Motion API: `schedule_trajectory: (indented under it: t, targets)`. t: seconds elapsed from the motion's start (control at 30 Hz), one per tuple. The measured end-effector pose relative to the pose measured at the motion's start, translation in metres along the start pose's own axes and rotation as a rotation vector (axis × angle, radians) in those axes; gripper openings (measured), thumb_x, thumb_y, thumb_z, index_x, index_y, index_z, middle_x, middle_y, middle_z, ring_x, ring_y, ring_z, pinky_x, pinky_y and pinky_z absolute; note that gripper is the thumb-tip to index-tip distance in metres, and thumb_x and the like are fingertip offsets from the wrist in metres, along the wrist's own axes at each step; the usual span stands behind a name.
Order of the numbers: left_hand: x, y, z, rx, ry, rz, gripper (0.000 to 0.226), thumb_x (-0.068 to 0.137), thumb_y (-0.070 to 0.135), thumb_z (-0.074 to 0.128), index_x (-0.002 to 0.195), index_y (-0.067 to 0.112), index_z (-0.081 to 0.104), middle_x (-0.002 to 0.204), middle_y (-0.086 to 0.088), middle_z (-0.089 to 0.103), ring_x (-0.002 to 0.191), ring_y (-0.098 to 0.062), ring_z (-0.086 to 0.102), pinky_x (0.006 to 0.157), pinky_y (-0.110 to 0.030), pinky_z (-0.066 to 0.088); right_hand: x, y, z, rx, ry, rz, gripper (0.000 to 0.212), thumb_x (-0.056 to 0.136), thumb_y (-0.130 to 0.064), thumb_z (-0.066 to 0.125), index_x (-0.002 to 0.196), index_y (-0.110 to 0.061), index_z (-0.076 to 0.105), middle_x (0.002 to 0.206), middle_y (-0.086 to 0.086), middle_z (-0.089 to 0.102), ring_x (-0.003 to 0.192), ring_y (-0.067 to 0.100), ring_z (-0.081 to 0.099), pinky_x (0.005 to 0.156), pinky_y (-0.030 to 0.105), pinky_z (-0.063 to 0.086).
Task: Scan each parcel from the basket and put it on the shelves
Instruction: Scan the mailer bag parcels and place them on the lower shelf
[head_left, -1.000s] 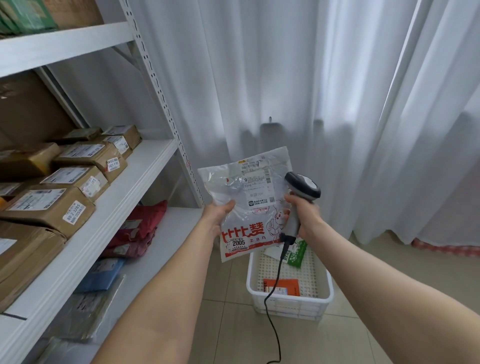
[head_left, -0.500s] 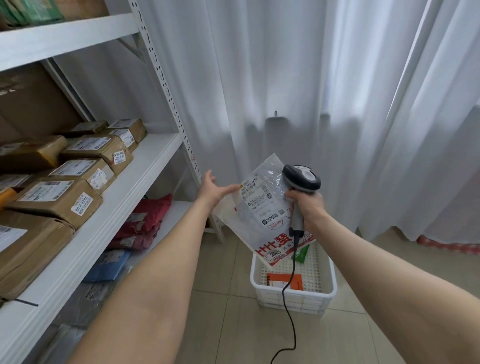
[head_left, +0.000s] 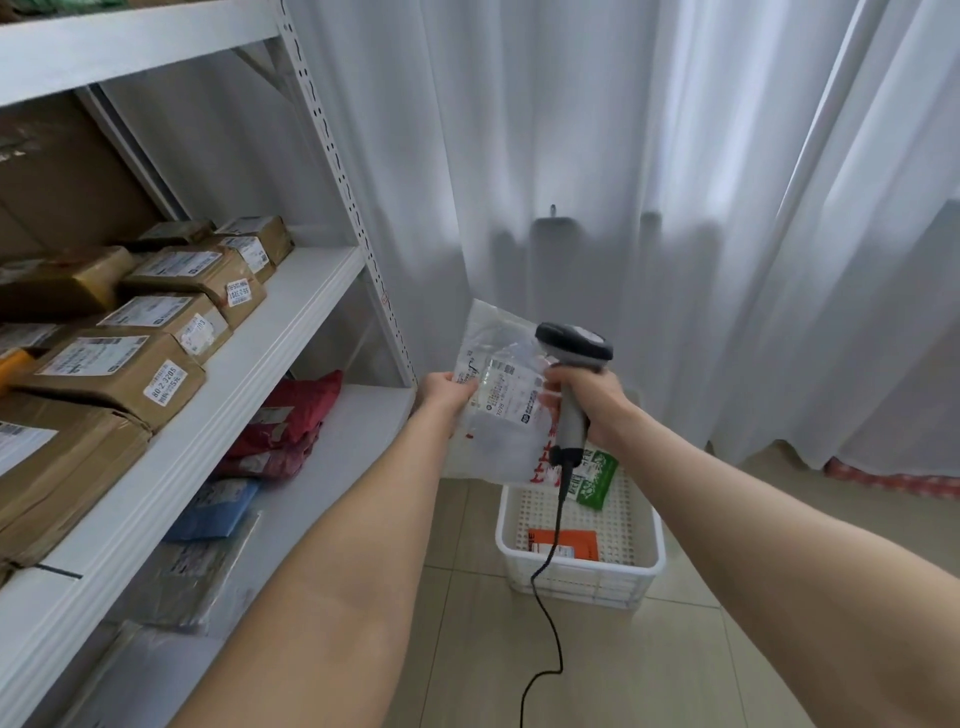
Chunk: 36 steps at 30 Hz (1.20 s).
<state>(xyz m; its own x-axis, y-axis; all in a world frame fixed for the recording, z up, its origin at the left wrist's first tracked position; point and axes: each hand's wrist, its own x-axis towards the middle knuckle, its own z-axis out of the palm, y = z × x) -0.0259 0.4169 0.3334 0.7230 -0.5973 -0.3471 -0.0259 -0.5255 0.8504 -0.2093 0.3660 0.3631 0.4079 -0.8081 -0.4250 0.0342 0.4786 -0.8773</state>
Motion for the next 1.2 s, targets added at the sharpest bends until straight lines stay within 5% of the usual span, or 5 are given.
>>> schedule_trajectory:
  t: [0.1, 0.47, 0.97, 1.2]
  targets:
    - [-0.002, -0.001, 0.007, -0.179, 0.034, -0.087, 0.049, 0.088, 0.015, 0.069, 0.133, 0.004, 0.053, 0.127, -0.013, 0.061, 0.114, -0.03, 0.06, 0.098, -0.044, 0.049, -0.008, 0.006, 0.002, -0.041, -0.087, 0.02, 0.011, 0.085, -0.001, 0.062, 0.095, -0.002, 0.061, 0.07, 0.01, 0.065, 0.051, 0.016, 0.059, 0.048, 0.026, 0.049]
    - [-0.004, -0.007, 0.011, -0.321, 0.044, -0.162, 0.026, 0.09, 0.003, 0.061, 0.117, 0.002, 0.063, 0.112, -0.014, 0.067, 0.104, -0.03, 0.064, 0.096, -0.046, 0.051, -0.021, 0.003, 0.013, -0.156, -0.102, 0.027, 0.003, 0.081, -0.002, 0.056, 0.083, -0.003, 0.058, 0.054, 0.008, 0.062, 0.04, 0.014, 0.054, 0.041, 0.022, 0.044]
    - [-0.002, -0.013, -0.001, -0.307, 0.052, -0.182, 0.017, 0.092, 0.005, 0.059, 0.109, 0.004, 0.064, 0.106, -0.013, 0.068, 0.1, -0.03, 0.066, 0.093, -0.047, 0.052, -0.038, -0.007, 0.02, -0.258, -0.096, 0.051, 0.005, 0.084, -0.003, 0.052, 0.08, -0.006, 0.052, 0.057, 0.008, 0.051, 0.037, 0.012, 0.047, 0.042, 0.021, 0.041]
    - [0.001, -0.021, -0.008, -0.306, 0.053, -0.197, 0.022, 0.092, 0.006, 0.06, 0.113, 0.003, 0.064, 0.109, -0.012, 0.068, 0.1, -0.03, 0.066, 0.093, -0.047, 0.052, -0.035, -0.003, 0.03, -0.173, -0.107, 0.047, 0.002, 0.086, -0.002, 0.055, 0.087, -0.004, 0.056, 0.064, 0.012, 0.061, 0.04, 0.013, 0.053, 0.041, 0.021, 0.044]
